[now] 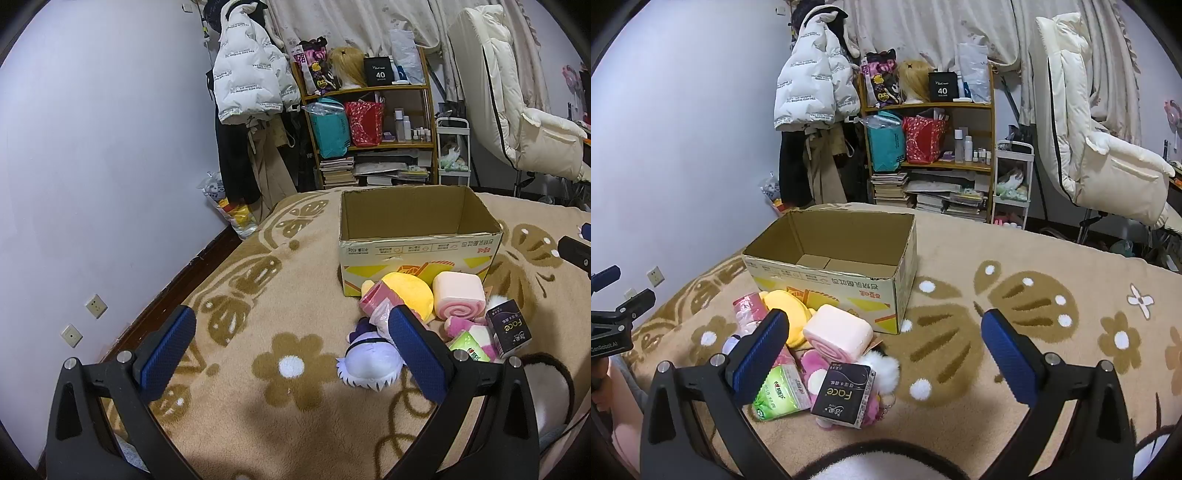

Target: Organize soft objects

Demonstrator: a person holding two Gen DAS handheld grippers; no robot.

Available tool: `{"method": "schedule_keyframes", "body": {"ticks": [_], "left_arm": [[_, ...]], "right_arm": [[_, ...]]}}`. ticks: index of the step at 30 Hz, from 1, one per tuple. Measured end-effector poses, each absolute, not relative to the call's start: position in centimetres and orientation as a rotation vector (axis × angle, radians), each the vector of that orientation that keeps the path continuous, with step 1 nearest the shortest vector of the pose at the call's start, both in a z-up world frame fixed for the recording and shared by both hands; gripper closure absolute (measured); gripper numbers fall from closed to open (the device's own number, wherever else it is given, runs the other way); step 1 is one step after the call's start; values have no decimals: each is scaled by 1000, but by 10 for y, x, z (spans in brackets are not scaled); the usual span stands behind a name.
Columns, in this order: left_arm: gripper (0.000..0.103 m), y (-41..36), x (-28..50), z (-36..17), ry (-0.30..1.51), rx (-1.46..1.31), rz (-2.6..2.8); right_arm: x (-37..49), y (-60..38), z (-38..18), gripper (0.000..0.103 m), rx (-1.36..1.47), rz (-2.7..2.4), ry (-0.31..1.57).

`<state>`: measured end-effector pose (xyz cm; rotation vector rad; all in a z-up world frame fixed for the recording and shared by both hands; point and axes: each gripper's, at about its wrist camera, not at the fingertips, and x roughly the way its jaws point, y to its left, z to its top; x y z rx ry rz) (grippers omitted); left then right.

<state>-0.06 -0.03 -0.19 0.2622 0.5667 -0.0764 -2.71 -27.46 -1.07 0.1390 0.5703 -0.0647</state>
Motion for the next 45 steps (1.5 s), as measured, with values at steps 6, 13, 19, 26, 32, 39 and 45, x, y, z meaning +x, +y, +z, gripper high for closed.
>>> {"method": "schedule_keyframes", "body": {"ticks": [6,13,19,26,32,39,45], "left_arm": [[0,0,0,-3,567,264,-75],[0,-1,-1,-3,567,265,-75],[0,-1,-1,-3,567,266,-74],[0,-2,-1,-3,568,266,-74],[0,-2,0,-3,569,267,-74],[0,-1,0,-2,569,267,-74],[0,-2,0,-2,571,268,-74]], "right_arm": [[-27,-275,-11,0,138,-64,570],[-27,-275,-11,0,137,-65,571],[-29,-277,-12,0,135,-66,572],[-28,-275,-11,0,134,-66,573],[-28,-275,-12,0,135,-68,575],[-27,-274,-11,0,133,-70,575],[-28,-275,-12,0,133,-69,575]]}}
